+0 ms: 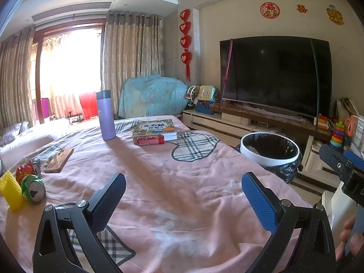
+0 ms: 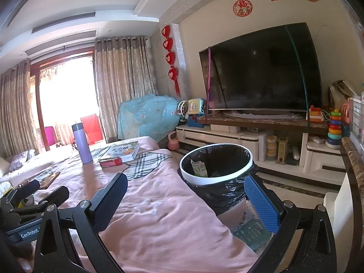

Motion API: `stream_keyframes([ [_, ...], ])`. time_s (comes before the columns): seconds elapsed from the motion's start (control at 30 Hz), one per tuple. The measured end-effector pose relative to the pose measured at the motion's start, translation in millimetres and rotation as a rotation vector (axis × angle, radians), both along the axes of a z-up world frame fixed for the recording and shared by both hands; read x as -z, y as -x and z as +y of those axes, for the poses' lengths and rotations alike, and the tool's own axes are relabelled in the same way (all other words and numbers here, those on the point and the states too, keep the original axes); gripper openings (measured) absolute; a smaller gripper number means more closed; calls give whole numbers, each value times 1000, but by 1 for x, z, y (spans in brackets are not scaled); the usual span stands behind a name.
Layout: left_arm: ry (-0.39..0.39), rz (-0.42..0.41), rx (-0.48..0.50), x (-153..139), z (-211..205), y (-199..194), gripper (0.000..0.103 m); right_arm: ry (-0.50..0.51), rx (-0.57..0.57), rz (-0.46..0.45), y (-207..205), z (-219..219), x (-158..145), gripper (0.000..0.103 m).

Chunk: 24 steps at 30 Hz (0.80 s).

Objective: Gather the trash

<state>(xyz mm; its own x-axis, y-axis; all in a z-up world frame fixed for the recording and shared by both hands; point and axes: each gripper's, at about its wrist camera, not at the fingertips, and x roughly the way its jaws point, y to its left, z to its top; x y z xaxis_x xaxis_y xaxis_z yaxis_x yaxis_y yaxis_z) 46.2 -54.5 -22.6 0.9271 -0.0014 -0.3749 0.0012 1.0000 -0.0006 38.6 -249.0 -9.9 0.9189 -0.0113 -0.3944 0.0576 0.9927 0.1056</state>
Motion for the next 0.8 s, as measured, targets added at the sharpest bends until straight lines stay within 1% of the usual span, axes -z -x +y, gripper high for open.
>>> stream_keyframes([
  [0.8,7,20,11,0,-2,-2,102,-13,-8,17,-4,-2,3,103],
])
